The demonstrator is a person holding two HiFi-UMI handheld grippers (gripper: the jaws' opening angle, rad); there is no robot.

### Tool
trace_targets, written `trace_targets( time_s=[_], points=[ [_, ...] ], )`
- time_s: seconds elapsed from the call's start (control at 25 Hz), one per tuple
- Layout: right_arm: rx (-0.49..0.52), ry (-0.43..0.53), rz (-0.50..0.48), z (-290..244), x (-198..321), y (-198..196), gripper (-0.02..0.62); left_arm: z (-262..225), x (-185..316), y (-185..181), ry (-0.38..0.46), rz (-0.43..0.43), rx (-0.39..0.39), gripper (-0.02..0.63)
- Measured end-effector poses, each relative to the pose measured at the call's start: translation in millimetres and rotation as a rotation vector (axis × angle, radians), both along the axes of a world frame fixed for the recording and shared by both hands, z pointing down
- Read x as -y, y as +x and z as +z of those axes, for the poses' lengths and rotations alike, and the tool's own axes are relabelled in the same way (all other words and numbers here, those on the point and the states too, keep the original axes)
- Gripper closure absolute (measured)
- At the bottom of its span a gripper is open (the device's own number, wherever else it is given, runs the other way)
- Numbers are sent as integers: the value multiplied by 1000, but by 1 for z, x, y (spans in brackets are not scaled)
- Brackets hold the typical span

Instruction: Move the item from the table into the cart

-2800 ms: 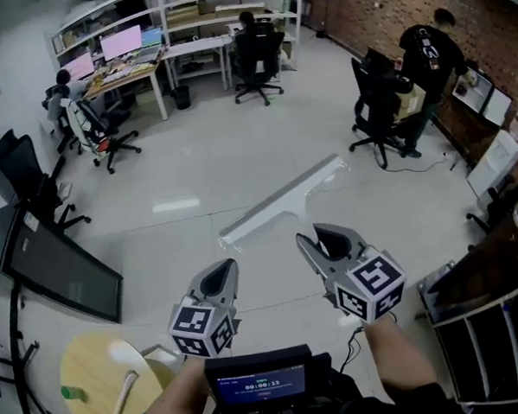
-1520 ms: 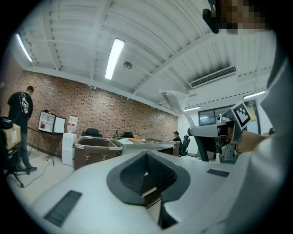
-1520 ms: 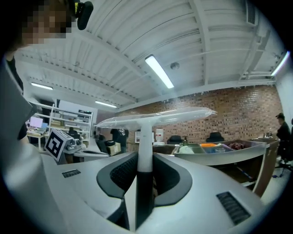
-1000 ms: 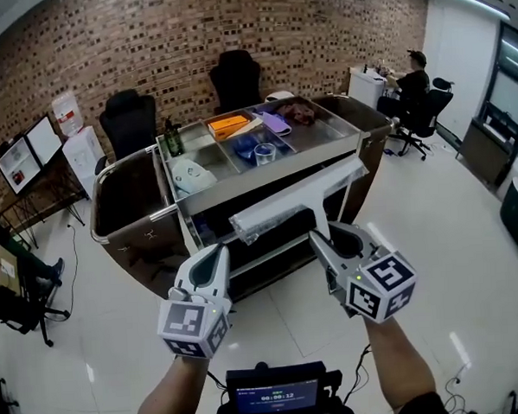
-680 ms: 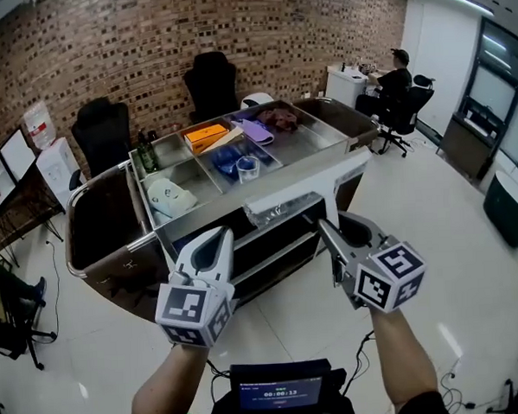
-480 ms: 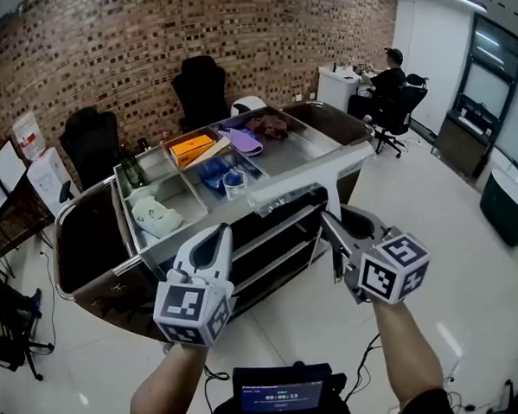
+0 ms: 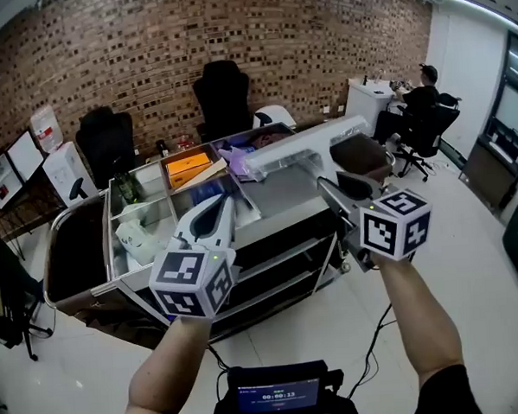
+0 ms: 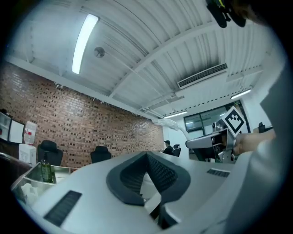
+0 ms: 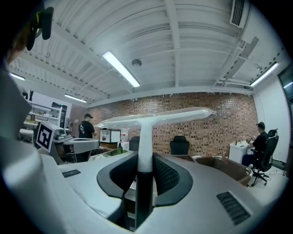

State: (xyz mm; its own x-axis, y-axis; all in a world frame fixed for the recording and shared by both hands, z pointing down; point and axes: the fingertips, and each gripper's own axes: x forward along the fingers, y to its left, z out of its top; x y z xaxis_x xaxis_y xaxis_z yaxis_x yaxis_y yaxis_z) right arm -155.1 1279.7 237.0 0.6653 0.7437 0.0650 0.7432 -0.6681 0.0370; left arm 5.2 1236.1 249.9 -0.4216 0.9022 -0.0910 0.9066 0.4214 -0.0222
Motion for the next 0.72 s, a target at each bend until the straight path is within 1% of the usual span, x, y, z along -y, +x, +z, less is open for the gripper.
trace_targets(
  time_s=[0.08, 0.16, 0.24, 0.32, 0.44, 0.6, 0.72],
  points=[
    [-5, 20, -24, -2, -38, -5, 515, -2, -30, 1, 23, -34, 27, 606],
    [8, 39, -31, 2, -72, 4, 515, 1, -55, 13, 37, -57, 35, 606],
    [65, 29, -26, 2, -110, 12, 515, -1, -83, 22, 42, -73, 58, 606],
    [106, 22, -26, -9, -152, 15, 515, -9, -115, 19, 46, -83, 81, 606],
    [64, 60, -15, -23, -207, 24, 515, -7, -150, 17, 67, -73, 54, 606],
    [36, 128, 8, -25, -261, 57, 515, -1, -174, 48, 72, -60, 38, 606],
    [22, 195, 13, -10, -297, 79, 515, 6, -191, 70, 83, -60, 36, 606]
  ],
)
